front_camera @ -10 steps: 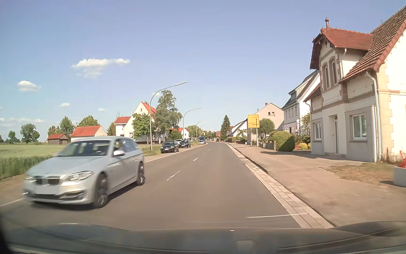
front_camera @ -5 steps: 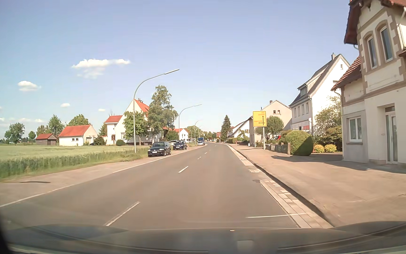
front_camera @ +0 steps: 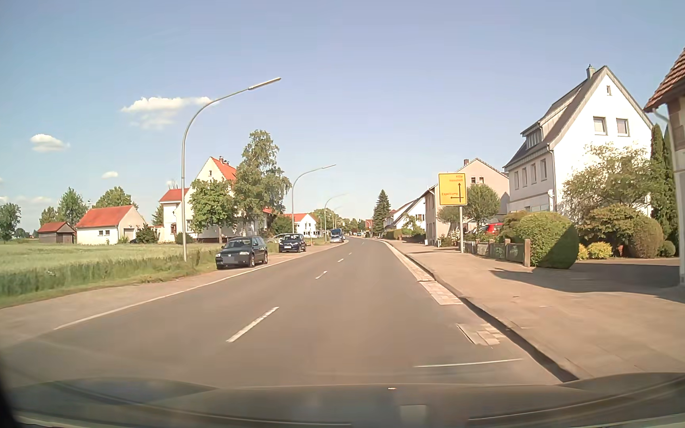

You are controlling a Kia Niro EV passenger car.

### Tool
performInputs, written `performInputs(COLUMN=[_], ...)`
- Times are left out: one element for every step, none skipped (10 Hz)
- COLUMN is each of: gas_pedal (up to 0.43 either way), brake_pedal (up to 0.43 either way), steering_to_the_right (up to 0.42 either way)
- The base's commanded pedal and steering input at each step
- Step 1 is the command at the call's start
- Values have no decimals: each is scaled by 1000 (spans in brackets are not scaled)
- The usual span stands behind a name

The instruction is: Follow the waypoints while adhering to traffic rules and regulations

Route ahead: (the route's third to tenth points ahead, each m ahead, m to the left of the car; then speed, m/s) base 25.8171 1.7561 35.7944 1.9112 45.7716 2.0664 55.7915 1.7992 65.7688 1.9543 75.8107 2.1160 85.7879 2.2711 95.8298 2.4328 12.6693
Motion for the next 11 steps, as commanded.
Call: performInputs(gas_pedal=[169,177,177,197,197,197,197,197,197,197,197], brake_pedal=[6,6,6,6,6,6,6,6,6,6,6], steering_to_the_right=[2,2,2,2,2,2,2,2,2,2,2])
